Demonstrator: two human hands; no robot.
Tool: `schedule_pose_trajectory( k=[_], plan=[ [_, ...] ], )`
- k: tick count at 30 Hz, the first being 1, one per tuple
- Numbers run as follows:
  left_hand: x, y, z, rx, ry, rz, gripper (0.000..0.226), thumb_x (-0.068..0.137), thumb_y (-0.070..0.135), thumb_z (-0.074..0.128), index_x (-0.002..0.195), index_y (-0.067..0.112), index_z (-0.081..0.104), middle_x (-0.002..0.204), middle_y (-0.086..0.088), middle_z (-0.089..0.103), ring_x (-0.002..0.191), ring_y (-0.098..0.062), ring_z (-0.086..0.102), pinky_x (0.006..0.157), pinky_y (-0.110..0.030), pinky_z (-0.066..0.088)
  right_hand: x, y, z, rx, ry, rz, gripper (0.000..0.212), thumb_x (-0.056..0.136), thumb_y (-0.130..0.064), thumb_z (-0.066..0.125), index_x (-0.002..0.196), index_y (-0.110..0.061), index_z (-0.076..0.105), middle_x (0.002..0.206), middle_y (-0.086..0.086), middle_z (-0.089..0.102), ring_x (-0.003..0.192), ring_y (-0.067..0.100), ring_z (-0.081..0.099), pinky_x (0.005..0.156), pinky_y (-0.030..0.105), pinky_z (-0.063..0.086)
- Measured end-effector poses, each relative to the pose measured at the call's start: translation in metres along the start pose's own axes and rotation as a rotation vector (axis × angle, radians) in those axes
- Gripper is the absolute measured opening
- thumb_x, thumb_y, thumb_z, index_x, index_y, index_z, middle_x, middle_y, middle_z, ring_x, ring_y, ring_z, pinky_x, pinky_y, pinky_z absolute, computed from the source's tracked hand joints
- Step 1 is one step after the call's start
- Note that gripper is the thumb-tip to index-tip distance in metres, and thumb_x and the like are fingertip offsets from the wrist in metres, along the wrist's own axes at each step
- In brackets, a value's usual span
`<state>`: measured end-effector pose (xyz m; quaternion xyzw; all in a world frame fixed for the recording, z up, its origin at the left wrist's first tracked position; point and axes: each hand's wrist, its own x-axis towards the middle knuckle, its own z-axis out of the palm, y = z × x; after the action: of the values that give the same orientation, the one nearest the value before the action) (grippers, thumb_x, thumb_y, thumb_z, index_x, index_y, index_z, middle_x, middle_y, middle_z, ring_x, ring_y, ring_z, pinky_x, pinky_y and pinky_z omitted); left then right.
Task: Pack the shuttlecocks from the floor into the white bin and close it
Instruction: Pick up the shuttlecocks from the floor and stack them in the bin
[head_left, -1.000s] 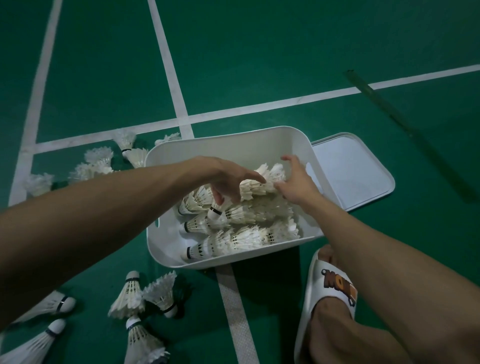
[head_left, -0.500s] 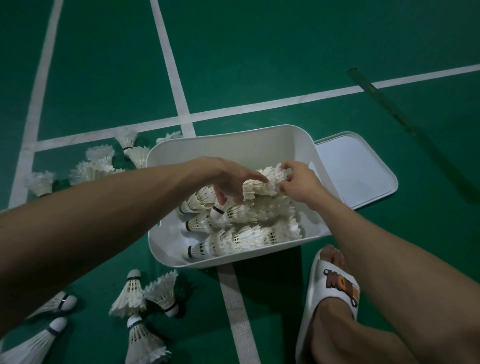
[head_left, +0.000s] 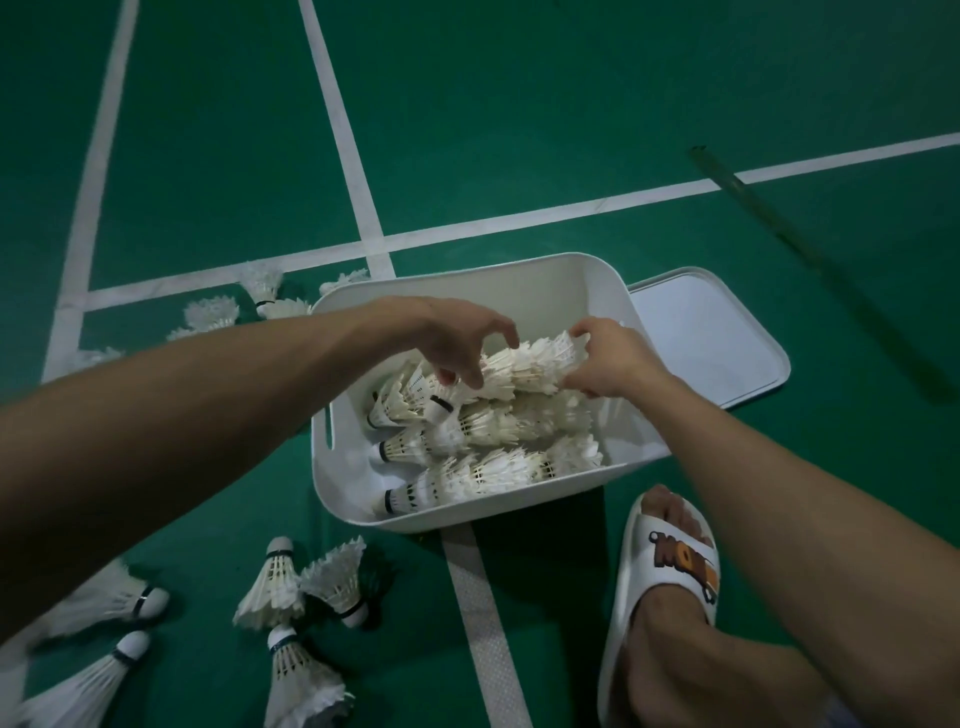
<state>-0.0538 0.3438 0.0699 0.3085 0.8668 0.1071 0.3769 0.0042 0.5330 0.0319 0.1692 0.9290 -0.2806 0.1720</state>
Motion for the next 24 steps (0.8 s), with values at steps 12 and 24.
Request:
schedule_pose_trajectory(
  k=[12, 24],
  plan=[
    [-0.035, -0.01, 0.005, -0.125, 0.273, 0.19, 0.05, 0.079, 0.017, 0.076, 0.124, 0.015, 0.055, 0.084, 0.015, 0.057, 0.077, -0.001, 0.057, 0.068, -0.015, 0.043, -0.045, -0.057, 0.014, 0.273, -0.203, -0.397, 0.093, 0.061, -0.016, 0.089, 0.137, -0.03, 0.037, 0.131, 0.002, 0.05, 0.114, 0.021, 0.053, 0.092, 0.039, 0.052],
    [-0.042, -0.028, 0.018, -0.524, 0.323, -0.023, 0.082, 0.068, 0.011, 0.083, 0.133, 0.019, 0.034, 0.123, -0.008, 0.056, 0.103, -0.022, 0.06, 0.086, -0.033, 0.054, -0.03, -0.045, 0.037, 0.494, -0.189, -0.237, 0.079, 0.07, -0.006, 0.083, 0.133, -0.027, 0.041, 0.111, 0.012, 0.059, 0.085, 0.029, 0.07, 0.077, 0.047, 0.059]
  ],
)
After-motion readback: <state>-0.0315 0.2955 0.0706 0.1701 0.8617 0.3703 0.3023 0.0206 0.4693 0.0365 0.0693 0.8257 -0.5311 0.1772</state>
